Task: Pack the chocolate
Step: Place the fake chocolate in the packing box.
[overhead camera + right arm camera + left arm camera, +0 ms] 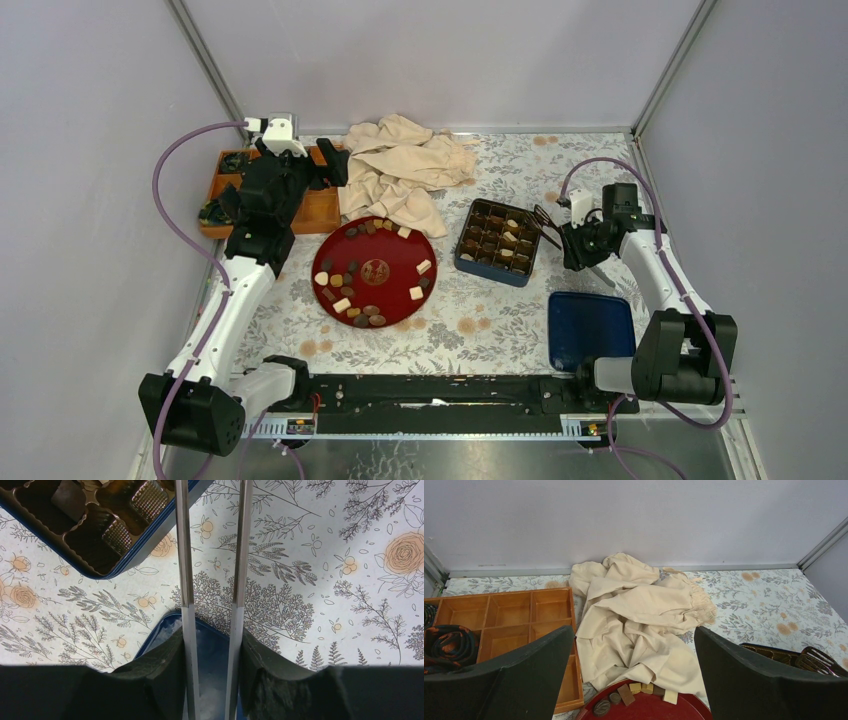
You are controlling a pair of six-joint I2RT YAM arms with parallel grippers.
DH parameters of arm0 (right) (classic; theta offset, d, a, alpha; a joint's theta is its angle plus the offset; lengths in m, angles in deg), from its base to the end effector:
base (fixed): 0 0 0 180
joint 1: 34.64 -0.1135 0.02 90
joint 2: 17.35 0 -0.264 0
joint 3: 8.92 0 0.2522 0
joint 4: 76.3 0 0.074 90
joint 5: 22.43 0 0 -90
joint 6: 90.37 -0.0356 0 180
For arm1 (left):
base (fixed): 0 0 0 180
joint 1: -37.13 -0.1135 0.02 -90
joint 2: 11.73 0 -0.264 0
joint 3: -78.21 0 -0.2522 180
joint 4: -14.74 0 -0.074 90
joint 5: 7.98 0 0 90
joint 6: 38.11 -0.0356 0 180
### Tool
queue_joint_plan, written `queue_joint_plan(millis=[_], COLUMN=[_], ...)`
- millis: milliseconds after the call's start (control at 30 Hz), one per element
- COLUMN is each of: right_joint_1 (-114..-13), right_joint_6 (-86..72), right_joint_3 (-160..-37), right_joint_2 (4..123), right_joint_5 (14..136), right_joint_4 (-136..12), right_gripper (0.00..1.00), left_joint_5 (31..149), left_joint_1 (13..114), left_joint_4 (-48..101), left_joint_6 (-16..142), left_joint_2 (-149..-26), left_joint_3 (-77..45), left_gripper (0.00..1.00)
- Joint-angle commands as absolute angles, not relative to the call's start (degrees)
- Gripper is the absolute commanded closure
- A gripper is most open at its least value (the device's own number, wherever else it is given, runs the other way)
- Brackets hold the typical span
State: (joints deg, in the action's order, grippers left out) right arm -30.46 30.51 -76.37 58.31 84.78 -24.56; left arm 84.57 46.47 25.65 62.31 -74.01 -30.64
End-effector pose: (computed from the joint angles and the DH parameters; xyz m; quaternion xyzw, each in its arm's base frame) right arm 0.2584 -0.0083 0.2398 -0.2582 0.9202 0.0606 0.2879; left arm 0.2522 -0.0431 0.3822 0.0087 0.7195 -0.1349 0.6812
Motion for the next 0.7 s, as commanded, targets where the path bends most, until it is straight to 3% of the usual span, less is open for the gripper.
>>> queue_joint_plan(millis=[0,433,667], right_joint_1=[-30.49,-30.51,-30.81], right_joint_6=[29.95,30.38,36.85], right_joint_3=[-77.52,-79.01,-84.2], right_joint_2=[57.23,49.94,50.34], right_joint_5=[85.98,93.45,107.37], right_joint_4=[-25.7,-26.45,-20.44], right_gripper=[0.57,0.6,0.6], left_joint_5=[85.01,84.77,84.76], left_joint_1=[46.62,46.62,46.62], left_joint_4=[23.93,23.85,23.84], left_joint_6=[62.53,62.44,62.41], left_joint_2=[-72.85,-72.69,-72.55], left_joint_3=[-30.92,-31.04,-31.07], left_gripper=[0.01,0.01,0.01])
